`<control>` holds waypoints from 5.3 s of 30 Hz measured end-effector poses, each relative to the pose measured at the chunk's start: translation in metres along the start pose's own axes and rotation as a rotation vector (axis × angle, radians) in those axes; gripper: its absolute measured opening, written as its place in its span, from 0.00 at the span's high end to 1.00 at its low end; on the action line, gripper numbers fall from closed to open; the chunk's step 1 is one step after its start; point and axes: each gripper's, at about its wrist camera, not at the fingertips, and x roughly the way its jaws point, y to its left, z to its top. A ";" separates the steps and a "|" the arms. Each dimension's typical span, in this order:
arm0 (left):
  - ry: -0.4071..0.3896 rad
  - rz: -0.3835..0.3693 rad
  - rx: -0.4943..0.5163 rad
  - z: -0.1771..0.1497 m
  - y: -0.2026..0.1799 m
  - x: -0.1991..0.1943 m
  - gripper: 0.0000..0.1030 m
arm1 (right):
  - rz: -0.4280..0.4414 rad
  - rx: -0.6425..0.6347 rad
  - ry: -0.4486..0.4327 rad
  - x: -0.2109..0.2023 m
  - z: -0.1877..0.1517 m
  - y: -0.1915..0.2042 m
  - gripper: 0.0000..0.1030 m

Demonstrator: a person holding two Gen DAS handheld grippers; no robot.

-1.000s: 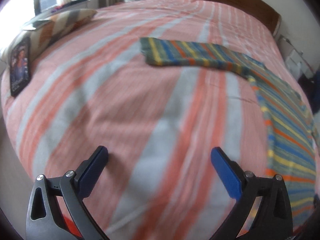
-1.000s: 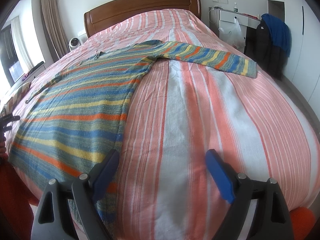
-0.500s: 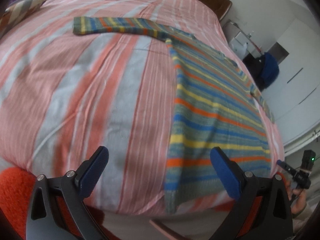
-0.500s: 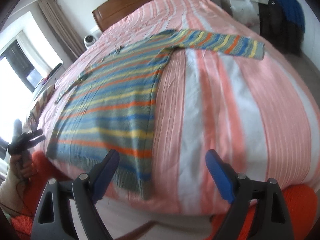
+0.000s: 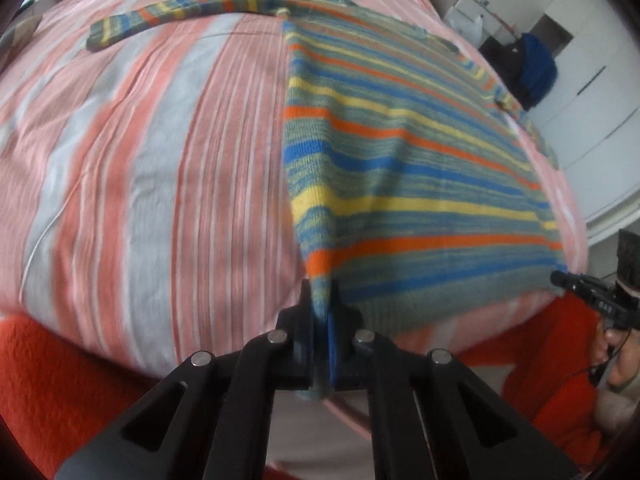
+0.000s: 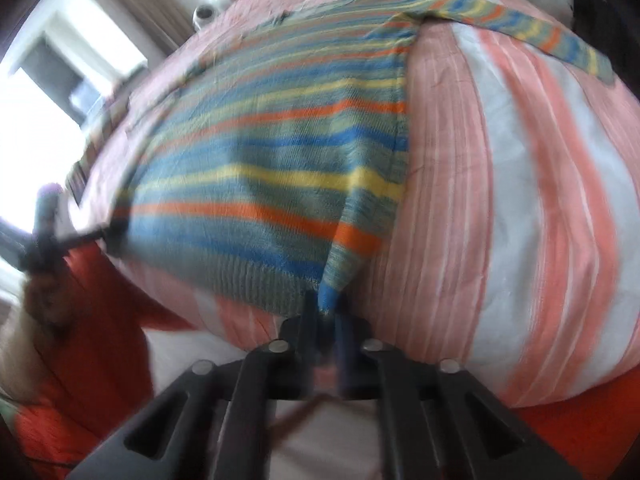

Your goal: Fold small clothes

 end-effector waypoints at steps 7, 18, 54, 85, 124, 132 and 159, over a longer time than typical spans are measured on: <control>0.041 -0.023 0.020 -0.018 0.005 -0.006 0.98 | -0.045 -0.030 -0.029 -0.042 0.001 0.002 0.94; 0.005 0.042 -0.004 -0.016 0.002 -0.005 0.60 | -0.099 0.001 -0.016 -0.007 -0.010 -0.009 0.64; -0.249 0.360 -0.162 0.045 0.060 -0.001 0.07 | -0.385 0.186 -0.390 -0.039 0.011 -0.074 0.30; -0.211 0.384 -0.160 0.046 0.063 0.010 0.01 | -0.380 0.196 -0.360 -0.027 0.012 -0.078 0.23; -0.209 0.384 -0.160 0.046 0.062 0.009 0.01 | -0.378 0.198 -0.358 -0.025 0.012 -0.078 0.23; -0.209 0.384 -0.160 0.046 0.062 0.009 0.00 | -0.378 0.199 -0.358 -0.026 0.012 -0.079 0.22; -0.209 0.384 -0.160 0.046 0.062 0.009 0.01 | -0.380 0.197 -0.356 -0.024 0.012 -0.078 0.21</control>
